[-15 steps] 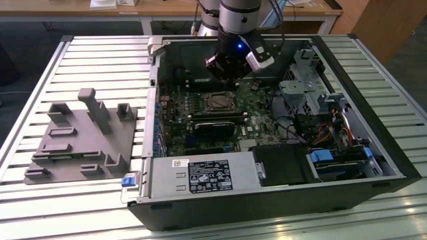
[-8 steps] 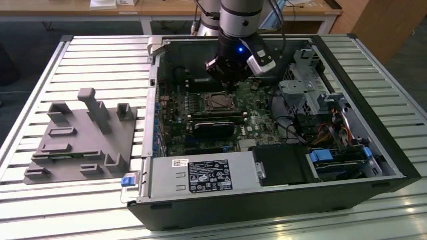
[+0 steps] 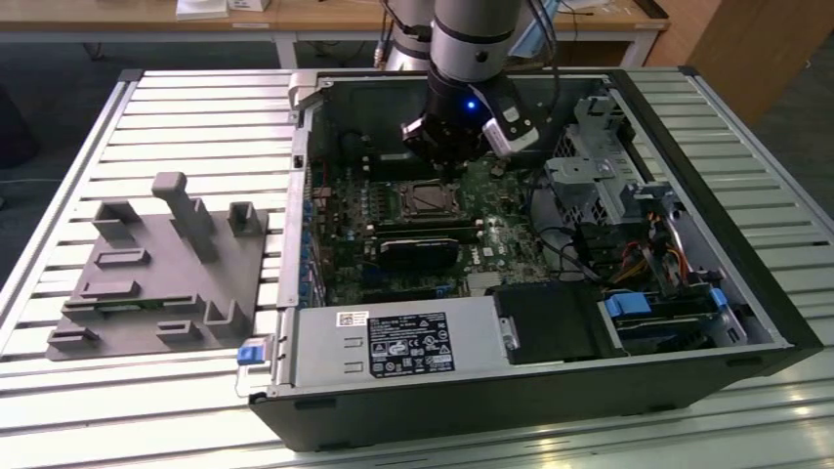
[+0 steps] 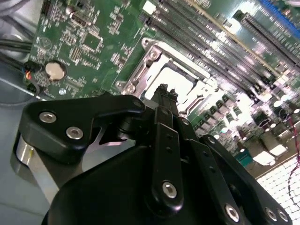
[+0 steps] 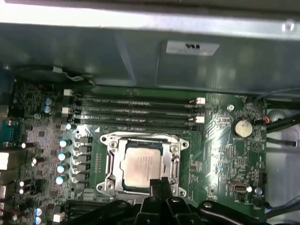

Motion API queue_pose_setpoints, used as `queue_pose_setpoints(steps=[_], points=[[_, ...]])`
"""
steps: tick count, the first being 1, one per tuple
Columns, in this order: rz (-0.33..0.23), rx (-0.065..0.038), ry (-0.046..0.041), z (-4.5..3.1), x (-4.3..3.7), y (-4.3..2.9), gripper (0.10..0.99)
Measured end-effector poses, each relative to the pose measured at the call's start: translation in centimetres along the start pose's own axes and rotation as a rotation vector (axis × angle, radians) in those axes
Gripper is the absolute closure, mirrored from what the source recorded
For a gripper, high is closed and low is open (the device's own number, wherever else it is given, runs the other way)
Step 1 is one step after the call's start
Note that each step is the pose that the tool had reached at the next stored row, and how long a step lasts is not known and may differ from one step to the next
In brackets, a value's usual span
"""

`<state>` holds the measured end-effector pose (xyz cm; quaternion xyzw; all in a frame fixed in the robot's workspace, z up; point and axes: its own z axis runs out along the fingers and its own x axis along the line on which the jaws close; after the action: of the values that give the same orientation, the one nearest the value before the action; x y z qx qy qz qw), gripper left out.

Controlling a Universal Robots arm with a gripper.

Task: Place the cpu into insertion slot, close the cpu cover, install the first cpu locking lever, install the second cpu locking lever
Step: 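Install the second cpu locking lever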

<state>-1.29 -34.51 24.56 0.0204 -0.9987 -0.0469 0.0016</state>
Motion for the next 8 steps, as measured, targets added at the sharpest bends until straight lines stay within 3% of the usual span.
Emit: queue_pose_setpoints(steps=[5, 8], points=[[0.001, 0.0, 0.0092, 0.47, 0.02, -0.59, 0.98], [0.001, -0.001, 0.01, 0.7, 0.03, -0.93, 0.98]])
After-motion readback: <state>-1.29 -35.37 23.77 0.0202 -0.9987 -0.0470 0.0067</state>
